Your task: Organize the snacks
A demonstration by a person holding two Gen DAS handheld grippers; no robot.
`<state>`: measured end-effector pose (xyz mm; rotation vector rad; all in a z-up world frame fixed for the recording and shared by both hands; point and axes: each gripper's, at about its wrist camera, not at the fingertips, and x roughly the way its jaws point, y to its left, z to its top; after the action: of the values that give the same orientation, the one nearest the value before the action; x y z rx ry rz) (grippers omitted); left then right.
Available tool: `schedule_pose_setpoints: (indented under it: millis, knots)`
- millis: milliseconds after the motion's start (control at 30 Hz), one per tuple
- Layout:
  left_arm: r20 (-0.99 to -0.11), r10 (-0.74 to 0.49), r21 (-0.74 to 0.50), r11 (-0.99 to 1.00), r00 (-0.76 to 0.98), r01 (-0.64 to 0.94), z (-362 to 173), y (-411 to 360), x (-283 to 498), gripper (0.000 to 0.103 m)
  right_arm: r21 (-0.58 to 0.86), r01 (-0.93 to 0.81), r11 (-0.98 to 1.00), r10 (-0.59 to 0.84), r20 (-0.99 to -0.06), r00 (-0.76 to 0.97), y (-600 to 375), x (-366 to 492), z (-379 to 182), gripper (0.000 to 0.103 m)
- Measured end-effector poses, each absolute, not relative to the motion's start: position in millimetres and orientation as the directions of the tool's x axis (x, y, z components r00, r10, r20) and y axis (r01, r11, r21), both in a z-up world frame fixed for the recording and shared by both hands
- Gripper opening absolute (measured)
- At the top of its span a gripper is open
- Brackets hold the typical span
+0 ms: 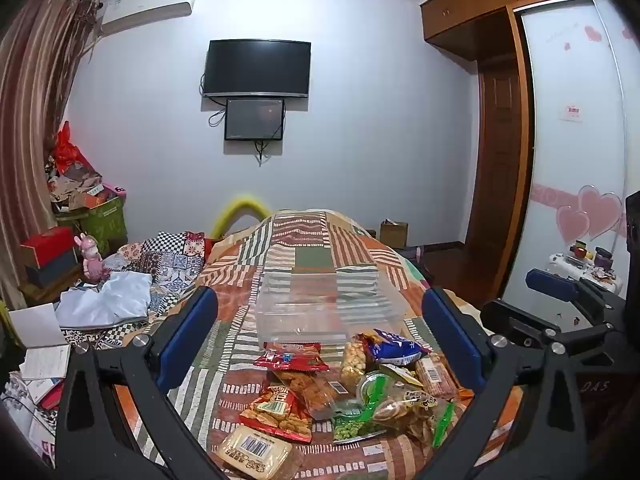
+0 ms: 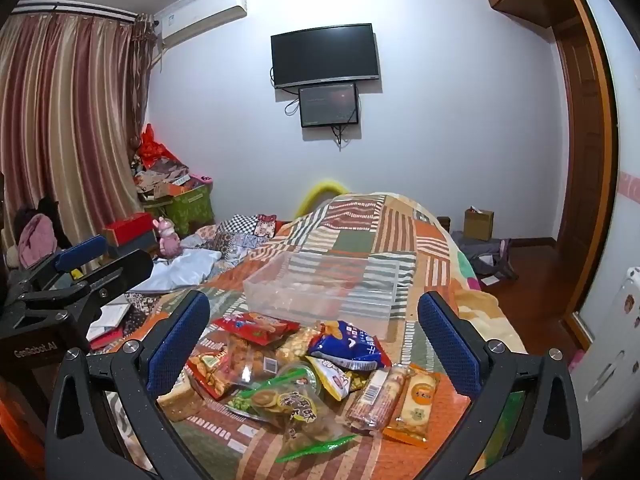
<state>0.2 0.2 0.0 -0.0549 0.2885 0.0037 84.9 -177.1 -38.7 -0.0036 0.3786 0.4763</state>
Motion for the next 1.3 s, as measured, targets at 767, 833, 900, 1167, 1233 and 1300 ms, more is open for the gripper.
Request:
schedule_pose_setpoints:
  millis: [767,833,900,1167,1233,1300]
  knots:
    - [-0.289,-0.014,-0.06,0.998,0.957,-0.004,-2,3,4,0.103,0.079,-0.438,0.895,0.439,-0.327,0.837,-182,82,-34,0.103]
    - [-0.288,-0.013,-0.059,0.998,0.958,-0.004,-2,4,3,0.103,0.08,-0.436,0.896,0.437,-0.326,0.838,-183,81,-34,0.103]
    - [-0.288,-0.012,-0.059,0.998,0.958,-0.005,-1,2,3,0.103,0.081,-0.437,0.896,0.438,-0.325,0.838,-184,81,-34,0.103]
    - [-0.287,-0.011,-0.056,0.998,0.958,-0.005,0,1,3,0.103,0.079,-0.432,0.898,0.434,-0.322,0.842,-184,81,-34,0.103]
    - [-0.286,-0.013,-0.056,0.998,0.958,-0.003,0,1,3,0.103,0.079,-0.433,0.898,0.434,-0.322,0.841,-184,80,-34,0.103]
    - [-0.285,-0.013,-0.055,0.998,0.958,-0.003,0,1,2,0.103,0.078,-0.433,0.898,0.434,-0.321,0.842,-184,80,-33,0.103]
